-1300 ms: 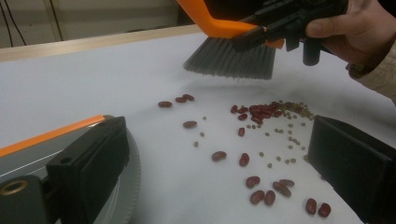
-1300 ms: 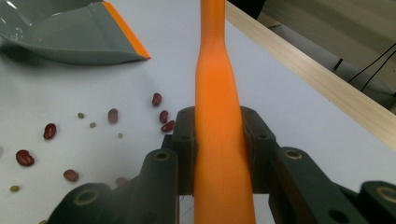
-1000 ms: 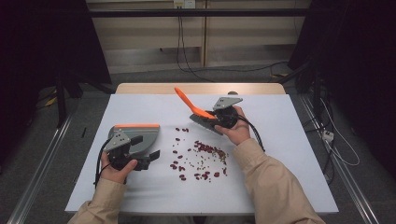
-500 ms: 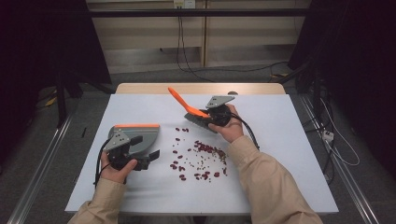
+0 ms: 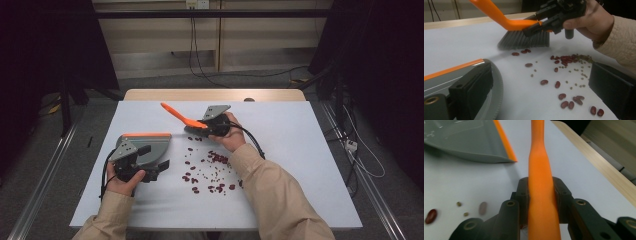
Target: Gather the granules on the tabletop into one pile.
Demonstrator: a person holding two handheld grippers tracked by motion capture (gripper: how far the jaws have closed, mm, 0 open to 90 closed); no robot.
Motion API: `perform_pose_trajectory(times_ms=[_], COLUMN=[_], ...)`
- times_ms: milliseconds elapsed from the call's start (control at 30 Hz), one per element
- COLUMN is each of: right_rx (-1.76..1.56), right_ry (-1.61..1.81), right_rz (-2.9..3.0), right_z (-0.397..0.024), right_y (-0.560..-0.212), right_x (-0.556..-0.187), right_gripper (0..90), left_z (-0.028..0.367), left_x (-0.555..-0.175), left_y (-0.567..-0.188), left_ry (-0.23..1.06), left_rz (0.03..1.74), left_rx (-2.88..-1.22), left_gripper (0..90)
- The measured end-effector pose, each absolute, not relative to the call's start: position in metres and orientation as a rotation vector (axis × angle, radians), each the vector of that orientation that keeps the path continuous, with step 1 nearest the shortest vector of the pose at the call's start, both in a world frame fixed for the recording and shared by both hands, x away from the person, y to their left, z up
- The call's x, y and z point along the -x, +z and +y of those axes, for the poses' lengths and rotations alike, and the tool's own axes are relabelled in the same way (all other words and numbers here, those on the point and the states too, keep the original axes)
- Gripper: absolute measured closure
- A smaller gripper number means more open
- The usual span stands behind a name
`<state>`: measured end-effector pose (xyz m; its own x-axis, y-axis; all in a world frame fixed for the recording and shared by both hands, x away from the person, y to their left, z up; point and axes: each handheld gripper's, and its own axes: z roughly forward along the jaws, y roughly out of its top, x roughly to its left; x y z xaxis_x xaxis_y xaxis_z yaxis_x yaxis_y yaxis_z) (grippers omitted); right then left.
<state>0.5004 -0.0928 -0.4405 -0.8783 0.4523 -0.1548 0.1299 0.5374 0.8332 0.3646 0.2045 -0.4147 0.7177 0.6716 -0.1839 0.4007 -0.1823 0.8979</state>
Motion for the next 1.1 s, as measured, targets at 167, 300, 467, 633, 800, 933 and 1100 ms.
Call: perform_pose_trajectory(times_ms=[167, 300, 467, 633, 800, 933, 1100], right_rx=[-0.371, -0.335, -0.282, -0.274, -0.272, -0.269, -0.302], right_ry=[1.235, 1.254, 1.264, 1.288, 1.303, 1.315, 1.338], right_rz=[2.492, 2.522, 2.556, 2.57, 2.574, 2.578, 2.531], right_z=[-0.093, -0.098, -0.104, -0.111, -0.115, -0.115, -0.123], right_y=[-0.438, -0.436, -0.434, -0.434, -0.433, -0.432, -0.424], right_x=[-0.489, -0.477, -0.462, -0.448, -0.437, -0.432, -0.433], right_gripper=[71.5, 71.5, 71.5, 71.5, 71.5, 71.5, 71.4], left_z=[0.205, 0.205, 0.204, 0.204, 0.206, 0.205, 0.204], left_x=[-0.364, -0.363, -0.362, -0.361, -0.36, -0.36, -0.361], left_y=[-0.415, -0.415, -0.414, -0.414, -0.415, -0.415, -0.416], left_ry=[0.306, 0.308, 0.309, 0.312, 0.311, 0.307, 0.301], left_rz=[0.841, 0.84, 0.834, 0.827, 0.829, 0.824, 0.817], left_rx=[-1.808, -1.813, -1.818, -1.831, -1.832, -1.831, -1.842], left_gripper=[5.4, 5.4, 5.4, 5.4, 5.4, 5.4, 5.4])
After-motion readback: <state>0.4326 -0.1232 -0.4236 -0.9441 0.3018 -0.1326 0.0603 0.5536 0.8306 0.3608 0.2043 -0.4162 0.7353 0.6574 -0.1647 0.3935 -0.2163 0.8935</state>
